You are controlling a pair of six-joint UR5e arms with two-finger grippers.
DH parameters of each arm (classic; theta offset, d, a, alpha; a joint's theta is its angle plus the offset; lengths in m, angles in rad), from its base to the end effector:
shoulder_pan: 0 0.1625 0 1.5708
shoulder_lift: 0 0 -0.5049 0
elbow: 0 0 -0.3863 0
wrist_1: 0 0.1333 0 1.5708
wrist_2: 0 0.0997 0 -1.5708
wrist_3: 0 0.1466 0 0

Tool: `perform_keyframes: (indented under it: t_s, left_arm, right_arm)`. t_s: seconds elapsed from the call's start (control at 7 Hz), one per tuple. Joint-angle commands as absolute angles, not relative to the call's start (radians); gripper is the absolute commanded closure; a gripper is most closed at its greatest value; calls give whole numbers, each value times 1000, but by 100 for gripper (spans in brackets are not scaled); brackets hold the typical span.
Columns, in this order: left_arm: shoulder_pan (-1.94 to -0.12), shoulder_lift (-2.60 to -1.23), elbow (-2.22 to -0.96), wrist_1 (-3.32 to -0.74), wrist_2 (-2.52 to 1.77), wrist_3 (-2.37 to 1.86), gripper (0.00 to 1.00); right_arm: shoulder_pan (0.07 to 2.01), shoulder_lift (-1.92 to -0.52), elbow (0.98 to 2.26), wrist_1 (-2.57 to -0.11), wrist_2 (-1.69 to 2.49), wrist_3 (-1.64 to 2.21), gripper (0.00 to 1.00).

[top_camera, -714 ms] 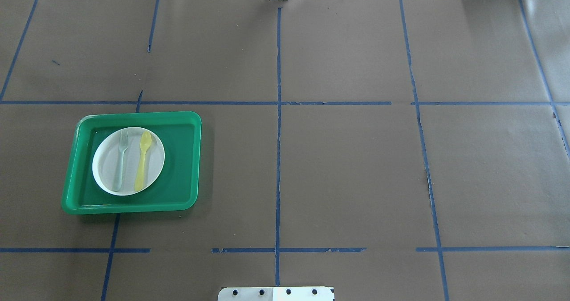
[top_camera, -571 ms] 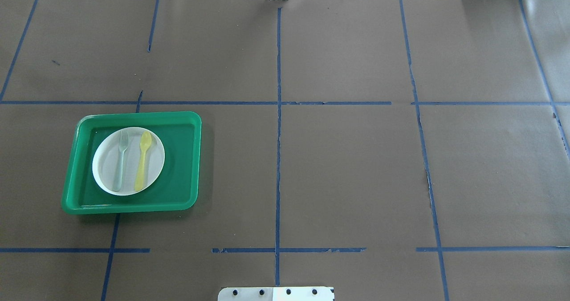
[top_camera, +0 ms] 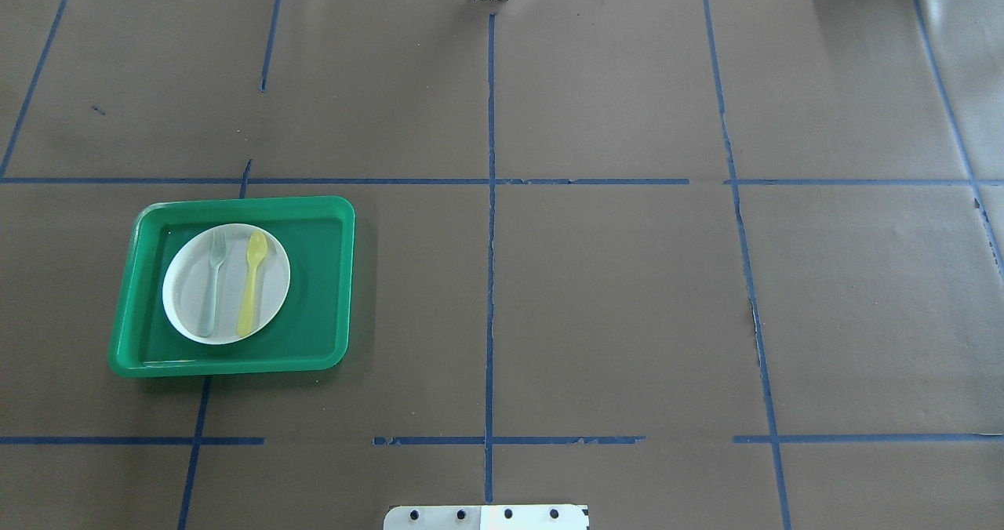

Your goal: Place spoon

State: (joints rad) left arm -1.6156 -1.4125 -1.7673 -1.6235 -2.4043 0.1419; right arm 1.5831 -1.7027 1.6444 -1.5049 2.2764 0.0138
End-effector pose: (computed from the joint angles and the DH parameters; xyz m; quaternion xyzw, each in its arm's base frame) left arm -0.0433 -0.4131 0.7354 0.0791 0.3987 0.0627 0.9115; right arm 0.0434 -0.4193 0.7964 0.0033 -0.3455 0.0109 0.9383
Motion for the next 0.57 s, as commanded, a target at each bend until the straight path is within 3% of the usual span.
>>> perform_keyframes:
  t_s: [0.0, 0.43]
  left_arm:
    - [-1571, -1430, -1807, -1667, -2441, 132, 0]
    - [-1476, -1454, -1880, -1671, -2224, -41, 0]
  right_arm:
    - [1583, -1703, 1644, -1505, 2276, 14, 0]
    - [1583, -1703, 1644, -1505, 2276, 14, 0]
